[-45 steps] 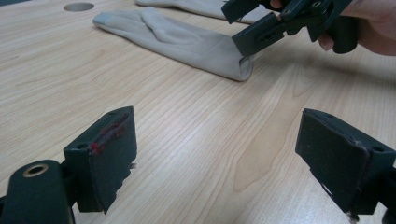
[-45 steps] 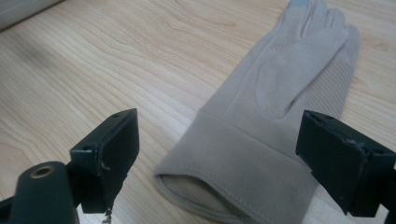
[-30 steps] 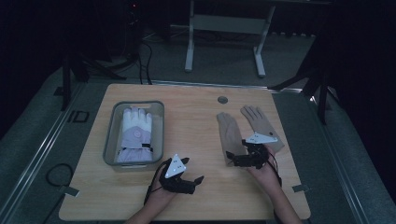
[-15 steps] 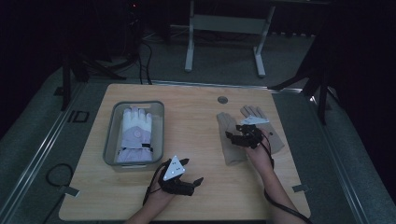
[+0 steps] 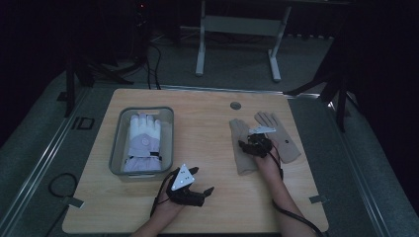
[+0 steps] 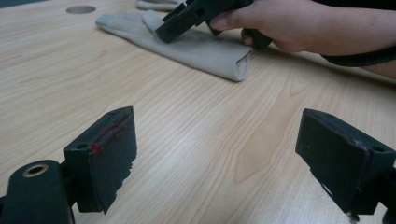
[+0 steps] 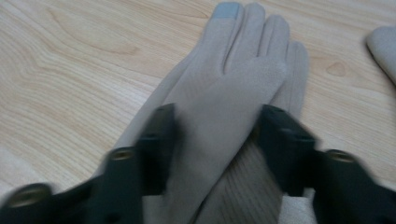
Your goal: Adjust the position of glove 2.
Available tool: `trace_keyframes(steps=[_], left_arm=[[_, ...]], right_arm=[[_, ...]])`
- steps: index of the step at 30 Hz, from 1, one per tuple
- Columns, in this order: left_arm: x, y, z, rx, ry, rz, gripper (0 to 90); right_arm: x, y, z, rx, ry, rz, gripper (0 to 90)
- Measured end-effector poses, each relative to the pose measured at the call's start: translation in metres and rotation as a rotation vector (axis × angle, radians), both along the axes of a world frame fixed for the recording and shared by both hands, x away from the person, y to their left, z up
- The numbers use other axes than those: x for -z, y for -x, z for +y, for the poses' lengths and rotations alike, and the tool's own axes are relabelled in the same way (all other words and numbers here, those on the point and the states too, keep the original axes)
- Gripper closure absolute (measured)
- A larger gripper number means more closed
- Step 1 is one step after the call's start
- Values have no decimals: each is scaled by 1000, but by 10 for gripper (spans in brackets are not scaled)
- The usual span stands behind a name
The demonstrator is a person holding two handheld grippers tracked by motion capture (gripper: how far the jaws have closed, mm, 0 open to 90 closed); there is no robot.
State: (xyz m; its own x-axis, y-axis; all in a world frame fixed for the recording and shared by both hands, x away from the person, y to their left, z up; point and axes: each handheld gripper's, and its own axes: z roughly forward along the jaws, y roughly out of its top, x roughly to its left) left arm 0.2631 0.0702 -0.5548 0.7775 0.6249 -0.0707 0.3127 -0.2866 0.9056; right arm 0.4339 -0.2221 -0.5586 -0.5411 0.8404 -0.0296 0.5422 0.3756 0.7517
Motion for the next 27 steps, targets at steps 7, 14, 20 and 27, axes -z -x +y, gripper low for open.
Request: trace_keyframes(steps=[7,14,20,27], left_arm=[[-1,-1,1,-11,11,-6,125],[-4,1,3,-13,20,-19,125],[-5,2,4,-14,31,-27,125],[-2,2,1,4,19,-19,125]], right_arm=[[-12,12,14,42,-106,49,776],[-43,42,36,120,-173,13,777],[-51,74,44,179,-197,-5,774],[-24,84,51,194,-162,63,764]])
